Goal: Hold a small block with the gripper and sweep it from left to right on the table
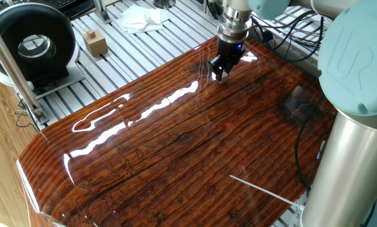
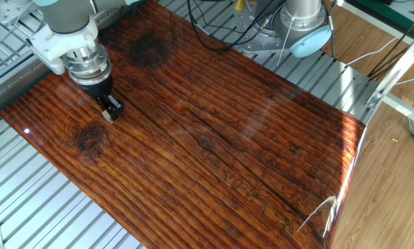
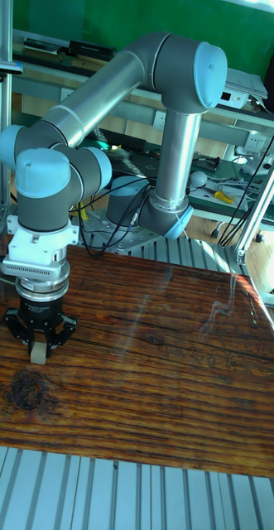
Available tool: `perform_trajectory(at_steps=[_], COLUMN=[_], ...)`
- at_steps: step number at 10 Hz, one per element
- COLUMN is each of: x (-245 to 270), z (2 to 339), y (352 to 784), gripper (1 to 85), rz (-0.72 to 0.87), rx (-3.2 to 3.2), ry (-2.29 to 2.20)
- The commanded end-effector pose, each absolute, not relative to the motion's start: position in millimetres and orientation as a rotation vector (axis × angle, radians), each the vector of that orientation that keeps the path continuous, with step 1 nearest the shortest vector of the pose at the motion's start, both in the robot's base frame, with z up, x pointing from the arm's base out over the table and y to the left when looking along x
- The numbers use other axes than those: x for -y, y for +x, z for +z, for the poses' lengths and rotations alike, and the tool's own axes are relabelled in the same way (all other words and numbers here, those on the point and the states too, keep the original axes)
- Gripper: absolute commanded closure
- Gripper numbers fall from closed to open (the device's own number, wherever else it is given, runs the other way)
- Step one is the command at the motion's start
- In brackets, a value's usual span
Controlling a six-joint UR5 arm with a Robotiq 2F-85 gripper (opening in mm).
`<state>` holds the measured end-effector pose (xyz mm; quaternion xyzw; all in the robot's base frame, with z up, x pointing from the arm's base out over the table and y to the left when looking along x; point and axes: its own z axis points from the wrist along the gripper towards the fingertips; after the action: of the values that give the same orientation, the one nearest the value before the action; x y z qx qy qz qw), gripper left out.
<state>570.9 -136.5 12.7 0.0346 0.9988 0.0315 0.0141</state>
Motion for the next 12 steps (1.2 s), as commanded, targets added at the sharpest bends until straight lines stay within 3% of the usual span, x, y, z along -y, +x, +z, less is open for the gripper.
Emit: perform_trajectory(at_steps=[1, 12], x=[136.9, 132.3], z=[14.2, 13.7], y=[571.4, 572.2], gripper=[84.7, 84.7], rz=[0.103, 0.06], rx=[-3.111, -3.116], ry=[0.117, 0.085])
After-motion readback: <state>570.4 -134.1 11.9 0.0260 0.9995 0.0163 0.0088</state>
